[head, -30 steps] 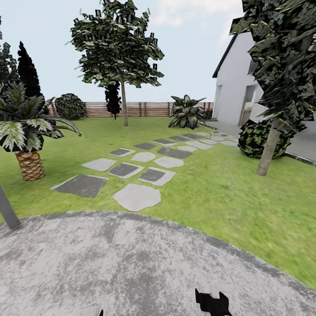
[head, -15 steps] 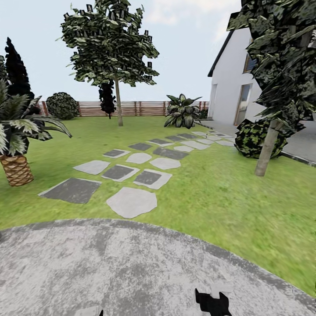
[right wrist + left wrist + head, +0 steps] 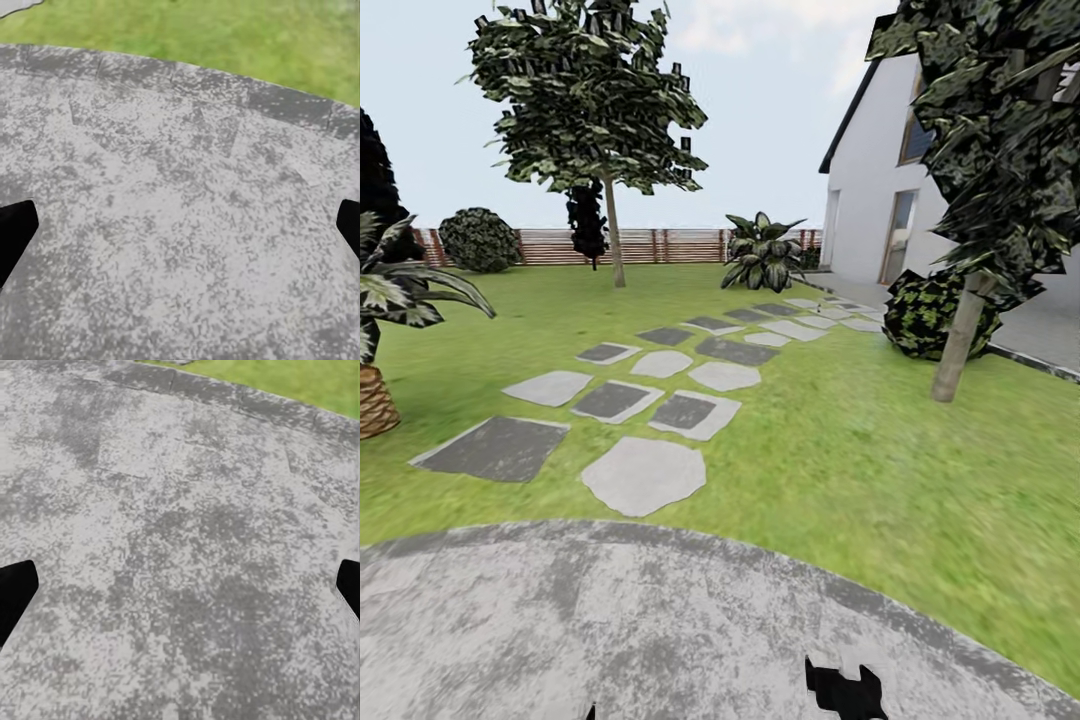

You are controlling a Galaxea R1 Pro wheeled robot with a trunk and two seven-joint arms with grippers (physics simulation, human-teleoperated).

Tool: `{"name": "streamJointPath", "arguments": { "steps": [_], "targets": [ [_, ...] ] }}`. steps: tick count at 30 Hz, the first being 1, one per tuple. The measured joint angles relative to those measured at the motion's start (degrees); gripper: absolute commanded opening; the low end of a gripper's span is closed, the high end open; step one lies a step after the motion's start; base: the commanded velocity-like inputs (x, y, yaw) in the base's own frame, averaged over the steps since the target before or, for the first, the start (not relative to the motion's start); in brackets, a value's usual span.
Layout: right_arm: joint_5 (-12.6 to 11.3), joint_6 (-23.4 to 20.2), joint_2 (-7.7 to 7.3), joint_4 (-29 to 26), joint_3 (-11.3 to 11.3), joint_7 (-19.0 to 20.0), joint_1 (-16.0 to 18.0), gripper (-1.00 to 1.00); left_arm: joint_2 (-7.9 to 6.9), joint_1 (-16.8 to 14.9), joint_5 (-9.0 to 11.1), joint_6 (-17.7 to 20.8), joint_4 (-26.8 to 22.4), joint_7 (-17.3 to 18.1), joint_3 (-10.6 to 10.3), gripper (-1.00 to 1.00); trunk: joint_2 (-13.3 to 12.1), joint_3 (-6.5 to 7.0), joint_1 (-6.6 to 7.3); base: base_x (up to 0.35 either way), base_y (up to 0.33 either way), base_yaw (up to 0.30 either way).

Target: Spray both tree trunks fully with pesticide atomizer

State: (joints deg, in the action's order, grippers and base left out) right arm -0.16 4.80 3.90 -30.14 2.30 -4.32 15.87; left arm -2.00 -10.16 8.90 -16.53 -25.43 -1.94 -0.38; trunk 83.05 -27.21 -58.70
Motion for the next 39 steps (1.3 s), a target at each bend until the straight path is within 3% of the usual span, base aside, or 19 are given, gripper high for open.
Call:
{"name": "streamJointPath", "arguments": {
  "steps": [39],
  "targets": [
    [0.0,0.0,0.0,0.0,0.0,0.0,0.0,1.0,0.0,0.0,0.0,0.0,-0.1,0.0,0.0,1.0,0.0,0.08,0.0,0.333,0.0,-0.083]
  ]
}}
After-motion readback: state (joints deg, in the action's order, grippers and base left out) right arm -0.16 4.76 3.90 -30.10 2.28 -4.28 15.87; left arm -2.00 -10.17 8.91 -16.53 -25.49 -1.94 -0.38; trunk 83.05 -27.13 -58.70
